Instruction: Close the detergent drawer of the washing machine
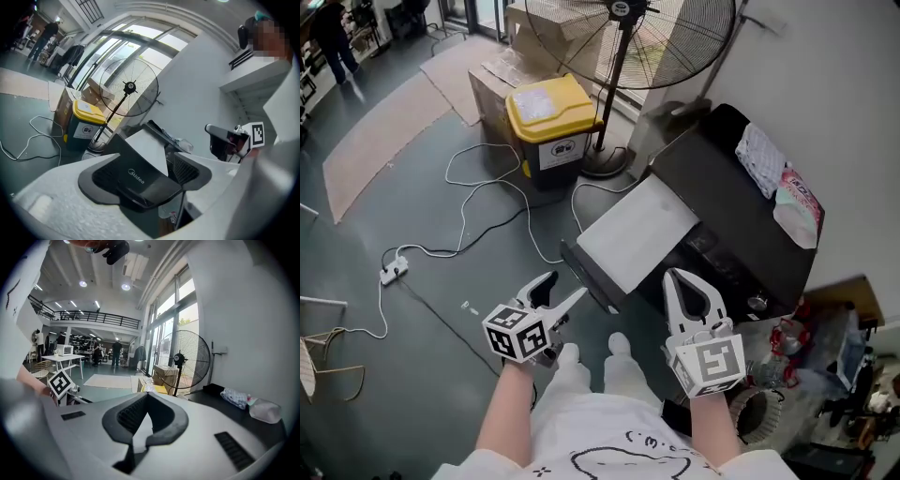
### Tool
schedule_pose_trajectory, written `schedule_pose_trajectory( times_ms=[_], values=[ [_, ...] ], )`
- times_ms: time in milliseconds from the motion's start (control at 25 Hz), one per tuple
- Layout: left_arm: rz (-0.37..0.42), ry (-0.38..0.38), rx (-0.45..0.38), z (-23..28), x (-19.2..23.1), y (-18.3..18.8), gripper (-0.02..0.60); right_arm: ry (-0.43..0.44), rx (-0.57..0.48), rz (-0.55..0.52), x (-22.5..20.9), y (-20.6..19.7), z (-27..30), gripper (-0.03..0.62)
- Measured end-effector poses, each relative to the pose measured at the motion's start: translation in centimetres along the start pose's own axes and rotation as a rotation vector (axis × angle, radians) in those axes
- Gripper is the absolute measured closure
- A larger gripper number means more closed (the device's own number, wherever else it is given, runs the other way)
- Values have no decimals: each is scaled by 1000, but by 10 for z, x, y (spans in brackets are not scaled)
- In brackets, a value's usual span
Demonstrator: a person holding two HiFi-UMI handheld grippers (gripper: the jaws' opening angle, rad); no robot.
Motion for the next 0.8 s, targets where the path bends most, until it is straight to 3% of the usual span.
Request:
schedule_pose_trajectory(
  times_ms=[280, 360, 440, 640, 800],
  values=[
    [-59, -103, 102, 19, 8, -32, 222, -42, 51, 5, 5, -19, -5, 594],
    [-91, -116, 112, 21, 14, -40, 251, -46, 59, 5, 9, -22, -6, 594],
    [-121, -134, 110, 25, 20, -45, 303, -47, 65, -1, 12, -25, -6, 594],
    [-210, -217, 97, 41, 29, -61, 302, -59, 95, 8, 15, -40, -4, 594],
    [-324, -302, 22, 47, 36, -64, 301, -69, 110, -7, 15, -49, 0, 594]
  ],
)
Point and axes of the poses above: the fingertips, and each gripper's own axes: z forward along the fingers, x to its left, y out of its top, the point moved 2 cm from there along -z, backward along the fingers, and after that the axes turned 2 degrees about x, right-handed, at the moved point
